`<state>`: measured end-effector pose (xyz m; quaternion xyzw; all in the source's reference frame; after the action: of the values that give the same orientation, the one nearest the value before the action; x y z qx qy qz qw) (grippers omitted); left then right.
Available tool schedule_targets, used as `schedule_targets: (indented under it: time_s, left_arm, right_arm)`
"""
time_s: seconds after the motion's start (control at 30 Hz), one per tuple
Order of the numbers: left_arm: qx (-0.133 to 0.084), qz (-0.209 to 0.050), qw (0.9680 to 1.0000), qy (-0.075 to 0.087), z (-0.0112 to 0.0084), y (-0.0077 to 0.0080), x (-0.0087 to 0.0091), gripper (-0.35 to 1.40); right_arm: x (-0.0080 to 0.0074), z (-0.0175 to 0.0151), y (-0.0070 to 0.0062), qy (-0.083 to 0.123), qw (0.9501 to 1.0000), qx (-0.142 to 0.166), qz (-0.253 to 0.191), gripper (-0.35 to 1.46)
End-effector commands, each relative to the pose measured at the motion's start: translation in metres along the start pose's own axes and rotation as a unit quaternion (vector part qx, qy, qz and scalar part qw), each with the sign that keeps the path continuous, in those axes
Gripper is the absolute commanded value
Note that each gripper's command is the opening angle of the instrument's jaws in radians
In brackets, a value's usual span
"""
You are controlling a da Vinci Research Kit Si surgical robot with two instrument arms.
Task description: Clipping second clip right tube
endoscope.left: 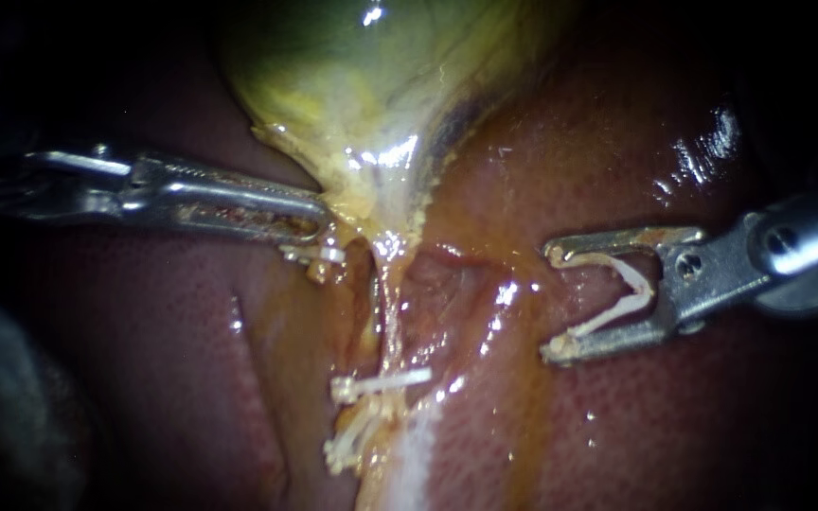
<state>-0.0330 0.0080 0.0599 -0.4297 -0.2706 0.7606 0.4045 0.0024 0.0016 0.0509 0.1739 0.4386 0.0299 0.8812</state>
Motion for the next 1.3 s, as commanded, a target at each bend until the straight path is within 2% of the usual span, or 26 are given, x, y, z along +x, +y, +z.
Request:
schedule_targets:
  time_s: [0.03, 0.23, 0.37, 0.47, 0.57, 0.63, 0.73, 0.9, 1.0, 1.13, 1.3]
  left_arm:
    - [-0.001, 0.0, 1.0, 0.0, -0.0002, 0.0001, 0.0, -0.35]
    - [-0.008, -0.003, 1.0, -0.003, -0.0032, 0.0013, 0.0008, -0.35]
    - [0.0, -0.012, 0.9999, 0.001, -0.0064, 0.0025, 0.0026, -0.35]
    - [0.004, -0.004, 0.9999, 0.01, -0.0087, 0.0034, 0.0042, -0.35]
    - [0.008, 0.006, 0.9998, 0.016, -0.0099, 0.0042, 0.0053, -0.35]
    - [0.009, 0.011, 0.9998, 0.017, -0.0099, 0.0045, 0.0054, -0.35]
    - [0.011, 0.011, 0.9997, 0.017, -0.0095, 0.0047, 0.0051, -0.35]
    - [0.011, 0.012, 0.9997, 0.018, -0.0093, 0.0044, 0.0049, -0.35]
    - [0.011, 0.012, 0.9997, 0.018, -0.0093, 0.0044, 0.0049, -0.35]
    - [0.011, 0.012, 0.9997, 0.018, -0.0093, 0.0044, 0.0049, -0.35]
    - [0.012, 0.012, 0.9997, 0.018, -0.0093, 0.0046, 0.0049, -0.35]
  right_arm:
    - [0.0, 0.0, 0.0, 0.0, 1.0, 0.001, 0.0, 0.48]
    - [0.0001, 0.0, -0.0001, 0.0, 1.0, 0.001, 0.0, 0.48]
    - [0.0002, 0.0001, -0.0001, 0.0, 1.0, 0.0, 0.0, 0.48]
    - [0.0002, 0.0001, -0.0002, 0.0, 1.0, 0.0, 0.0, 0.48]
    - [0.0006, 0.0002, -0.0002, -0.001, 1.0, 0.0, 0.0, 0.49]
    - [0.001, 0.0004, -0.0002, 0.003, 1.0, -0.002, 0.008, 0.49]
    - [0.0019, 0.0011, -0.0002, 0.031, 0.999, 0.007, 0.033, 0.49]
    - [0.0037, 0.0031, -0.0004, 0.061, 0.9937, 0.03, 0.089, 0.49]
    - [0.0047, 0.0044, -0.0005, 0.073, 0.9899, 0.044, 0.114, 0.48]
    - [0.0058, 0.0065, -0.0004, 0.078, 0.9858, 0.059, 0.136, 0.47]
    - [0.0061, 0.0095, -0.0002, 0.076, 0.9809, 0.06, 0.169, 0.47]
